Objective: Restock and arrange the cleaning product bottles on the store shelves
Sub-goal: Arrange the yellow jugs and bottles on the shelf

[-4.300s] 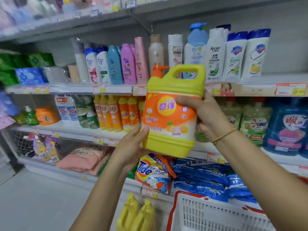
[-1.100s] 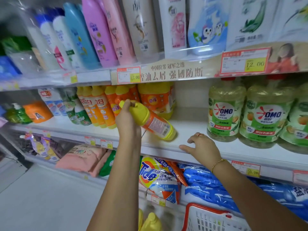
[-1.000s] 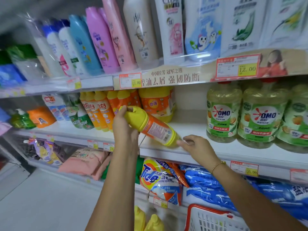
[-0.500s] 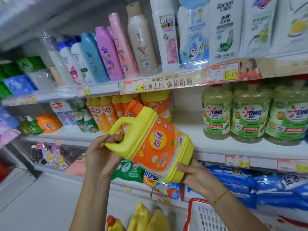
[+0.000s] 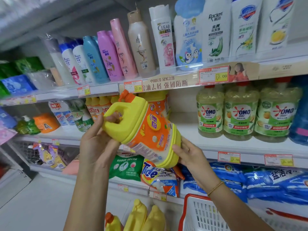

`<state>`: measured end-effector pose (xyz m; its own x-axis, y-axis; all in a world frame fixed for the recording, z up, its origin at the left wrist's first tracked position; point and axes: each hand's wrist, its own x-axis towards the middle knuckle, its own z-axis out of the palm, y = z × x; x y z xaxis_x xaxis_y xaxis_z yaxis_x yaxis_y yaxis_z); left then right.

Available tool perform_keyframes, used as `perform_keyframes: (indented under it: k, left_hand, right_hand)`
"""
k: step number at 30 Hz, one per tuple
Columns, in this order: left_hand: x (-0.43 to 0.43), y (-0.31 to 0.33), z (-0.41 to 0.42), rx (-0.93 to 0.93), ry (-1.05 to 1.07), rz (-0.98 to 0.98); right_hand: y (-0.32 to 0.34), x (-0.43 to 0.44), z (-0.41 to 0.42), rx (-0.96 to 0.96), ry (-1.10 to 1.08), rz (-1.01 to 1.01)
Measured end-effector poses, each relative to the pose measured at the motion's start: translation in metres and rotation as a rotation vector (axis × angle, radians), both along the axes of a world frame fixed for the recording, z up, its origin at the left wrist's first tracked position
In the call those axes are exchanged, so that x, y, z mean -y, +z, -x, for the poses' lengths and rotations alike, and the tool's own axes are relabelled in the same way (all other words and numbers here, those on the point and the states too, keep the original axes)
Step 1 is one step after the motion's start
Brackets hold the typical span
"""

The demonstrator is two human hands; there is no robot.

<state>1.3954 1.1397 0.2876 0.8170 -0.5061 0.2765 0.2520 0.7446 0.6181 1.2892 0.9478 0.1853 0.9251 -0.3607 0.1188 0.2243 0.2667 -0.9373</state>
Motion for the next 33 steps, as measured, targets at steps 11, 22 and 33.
perform_keyframes:
  k: [11,22,33]
  left_hand:
    - [0.053,-0.001,0.037,-0.082,0.083,-0.255]
    - [0.041,-0.014,0.024,0.298,0.076,-0.539]
    - [0.036,-0.109,0.023,-0.514,-0.427,-0.302]
  right_hand:
    - [0.072,-0.048,-0.011,0.149,-0.433,1.051]
    - [0.116,-0.004,-0.024,0.043,-0.327,0.507]
    - [0.114,0.039,-0.027,0.237,-0.234,-0.231]
